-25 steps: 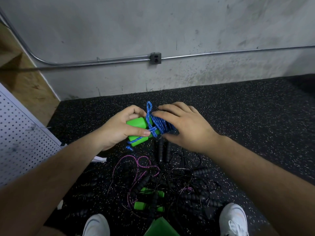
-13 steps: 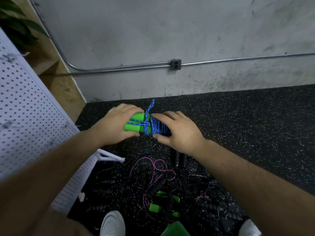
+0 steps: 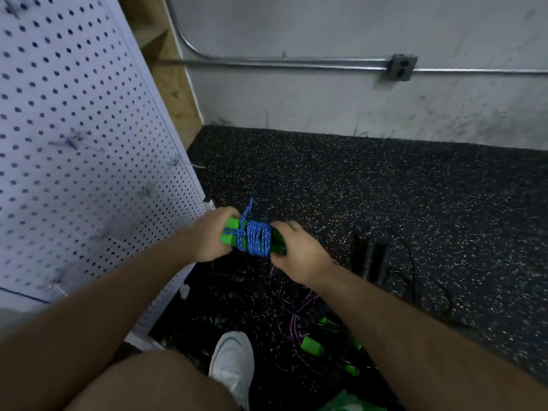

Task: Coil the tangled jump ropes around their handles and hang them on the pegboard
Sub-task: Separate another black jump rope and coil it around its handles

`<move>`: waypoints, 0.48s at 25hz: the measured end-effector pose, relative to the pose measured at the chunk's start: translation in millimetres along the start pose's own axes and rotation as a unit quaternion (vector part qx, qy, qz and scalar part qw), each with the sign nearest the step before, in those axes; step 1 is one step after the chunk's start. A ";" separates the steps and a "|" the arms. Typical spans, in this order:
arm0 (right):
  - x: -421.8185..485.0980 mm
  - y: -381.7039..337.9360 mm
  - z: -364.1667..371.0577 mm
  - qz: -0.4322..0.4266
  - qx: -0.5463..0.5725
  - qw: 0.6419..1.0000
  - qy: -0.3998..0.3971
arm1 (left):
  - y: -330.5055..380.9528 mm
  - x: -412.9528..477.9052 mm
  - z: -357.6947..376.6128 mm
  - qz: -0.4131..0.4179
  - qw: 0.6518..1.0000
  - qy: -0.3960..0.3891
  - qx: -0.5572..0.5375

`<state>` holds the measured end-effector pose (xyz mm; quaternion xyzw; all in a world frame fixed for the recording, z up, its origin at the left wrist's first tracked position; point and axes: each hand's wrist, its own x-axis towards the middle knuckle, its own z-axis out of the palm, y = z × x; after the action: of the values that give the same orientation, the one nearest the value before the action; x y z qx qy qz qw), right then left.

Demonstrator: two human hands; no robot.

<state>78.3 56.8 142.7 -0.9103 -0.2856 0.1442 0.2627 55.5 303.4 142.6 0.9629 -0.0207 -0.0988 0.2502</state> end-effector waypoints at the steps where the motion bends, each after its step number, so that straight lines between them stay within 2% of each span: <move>1: 13.5 4.1 22.1 0.023 0.020 0.999 -0.016 | -20.0 6.5 17.9 -0.018 1.000 -0.002 -0.015; 6: 83.8 10.8 121.0 0.083 0.078 0.992 -0.057 | -97.0 30.1 76.3 -0.114 0.993 0.031 0.027; 10: 133.4 17.8 183.9 0.099 0.114 0.988 -0.041 | -150.9 52.0 109.6 -0.151 0.985 0.069 0.048; 12: 146.6 29.2 207.4 0.101 0.100 0.988 -0.064 | -156.6 59.1 132.5 -0.188 0.981 0.041 0.023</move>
<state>122.3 205.8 -60.3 -0.8928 -0.1922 0.2555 0.3174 85.3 371.7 -57.4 0.9583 0.1688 -0.1042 0.2059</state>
